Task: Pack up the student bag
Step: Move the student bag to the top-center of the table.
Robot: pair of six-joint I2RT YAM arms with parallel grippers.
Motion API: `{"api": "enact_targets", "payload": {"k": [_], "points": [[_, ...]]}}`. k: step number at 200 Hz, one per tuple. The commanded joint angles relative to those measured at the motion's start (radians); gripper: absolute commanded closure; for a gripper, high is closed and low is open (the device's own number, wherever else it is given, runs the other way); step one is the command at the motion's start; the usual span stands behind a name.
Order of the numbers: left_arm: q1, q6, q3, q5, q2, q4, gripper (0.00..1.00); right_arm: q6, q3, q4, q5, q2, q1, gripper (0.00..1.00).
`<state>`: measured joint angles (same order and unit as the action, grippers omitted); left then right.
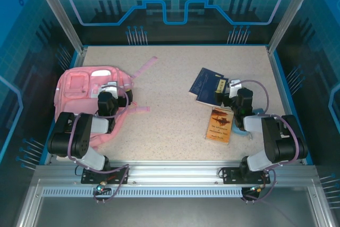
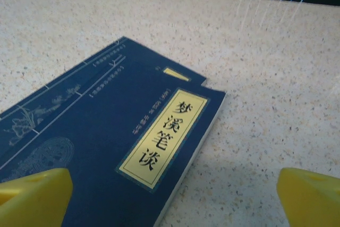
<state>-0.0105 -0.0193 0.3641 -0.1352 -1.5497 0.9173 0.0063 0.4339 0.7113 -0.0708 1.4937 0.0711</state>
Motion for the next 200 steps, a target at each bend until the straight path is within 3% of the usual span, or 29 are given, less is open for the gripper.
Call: {"api": "enact_targets", "payload": {"k": [1,44,62,93,107,137,200], "points": [[-0.002,0.003,-0.012,-0.028,0.079,-0.009,0.01,0.005,0.074,-0.138,-0.037,-0.061,-0.012,0.0],[-0.006,-0.017,0.083,-0.033,0.367,-0.373,0.01,0.085,0.193,-0.451,-0.089,-0.209,0.008,0.0],[-0.006,-0.096,0.177,-0.064,0.475,-0.592,0.01,0.225,0.276,-0.661,-0.128,-0.268,0.016,0.0],[-0.005,-0.261,0.385,-0.101,0.545,-1.014,0.01,0.379,0.435,-0.988,-0.077,-0.275,0.029,0.0],[-0.002,-0.306,0.448,-0.104,0.531,-1.135,0.01,0.448,0.504,-1.098,-0.046,-0.253,0.032,0.0],[0.039,-0.378,0.512,-0.078,0.446,-1.28,0.01,0.489,0.579,-1.166,0.194,-0.172,0.057,0.0],[0.107,-0.47,0.714,-0.064,0.047,-1.407,0.01,0.566,0.673,-1.135,0.279,0.012,0.277,0.0]]}}
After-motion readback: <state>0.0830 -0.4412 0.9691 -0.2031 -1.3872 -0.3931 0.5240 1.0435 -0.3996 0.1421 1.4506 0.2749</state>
